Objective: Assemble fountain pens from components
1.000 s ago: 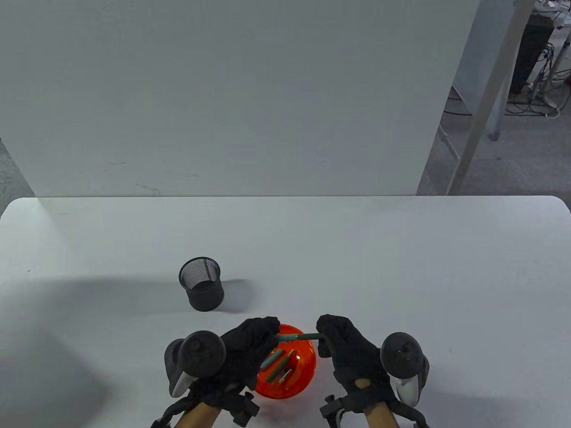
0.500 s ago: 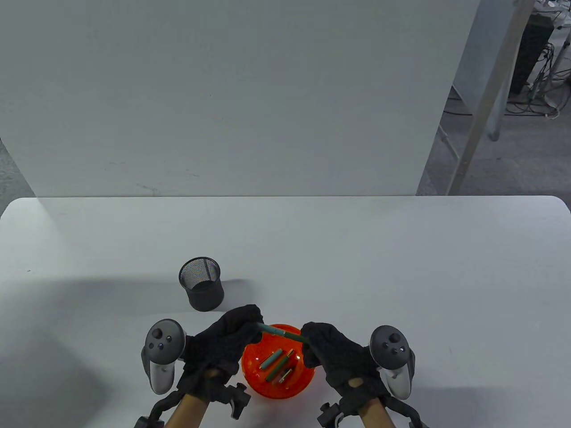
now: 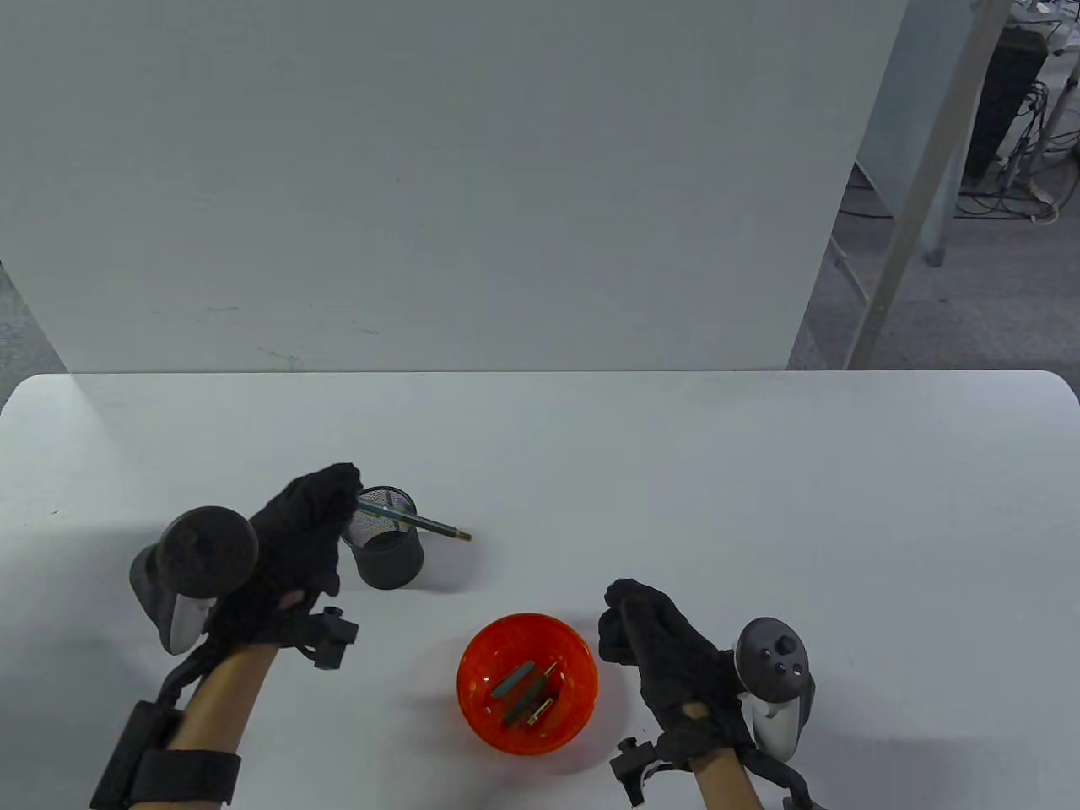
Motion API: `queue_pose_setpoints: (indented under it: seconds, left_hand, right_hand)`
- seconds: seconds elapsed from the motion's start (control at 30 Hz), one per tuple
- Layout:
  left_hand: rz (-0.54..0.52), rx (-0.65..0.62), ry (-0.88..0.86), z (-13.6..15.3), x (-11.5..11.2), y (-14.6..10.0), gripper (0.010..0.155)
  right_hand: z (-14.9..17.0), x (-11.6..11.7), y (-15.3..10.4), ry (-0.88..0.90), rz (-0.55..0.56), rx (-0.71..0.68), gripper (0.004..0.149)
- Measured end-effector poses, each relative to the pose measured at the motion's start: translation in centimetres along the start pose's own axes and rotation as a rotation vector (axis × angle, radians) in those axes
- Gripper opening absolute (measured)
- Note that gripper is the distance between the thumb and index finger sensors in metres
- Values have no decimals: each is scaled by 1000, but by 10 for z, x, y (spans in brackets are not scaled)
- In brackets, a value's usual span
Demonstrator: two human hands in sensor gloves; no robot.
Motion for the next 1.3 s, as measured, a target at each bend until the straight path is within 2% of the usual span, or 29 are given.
queue_pose_setpoints:
  seconds: [0.1, 0.2, 0.3, 0.43, 0.6, 0.8, 1.07, 1.3]
  left_hand:
    - [-34, 50, 146, 11, 14, 11, 43]
    - [-44, 99, 212, 26, 14, 15, 43]
    - [-43, 135, 243, 38, 3, 17, 43]
    - [-14, 185, 243, 46, -23, 22, 43]
    - [45, 186, 292, 50, -55, 24, 43]
    - [93, 226, 245, 61, -82, 21, 43]
    - [151, 208, 268, 64, -100, 13, 43]
    - [151, 204, 294, 64, -102, 10, 43]
  right_hand:
    - [-1, 3, -1, -3, -21, -7, 54]
    - [-1, 4, -1, -10, -23, -12, 54]
    - [1, 2, 0, 28, -22, 2, 54]
    - [2, 1, 0, 31, -19, 7, 54]
    - [2, 2, 0, 17, -28, 7, 54]
    - [1, 2, 1, 22, -35, 1, 54]
    - [0, 3, 2, 36, -45, -14, 54]
    - [0, 2, 1, 47, -39, -18, 54]
Point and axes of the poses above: the tracker on the back of each hand, its own z axis roughly to the little-finger side, its own y axis roughly from the wrist to the fingertips, x = y × z, the point moved 2 cm from there along y, roughly from the wrist to the fingertips, and after that the axes turned 2 degrees about y, right-handed, at the moved point
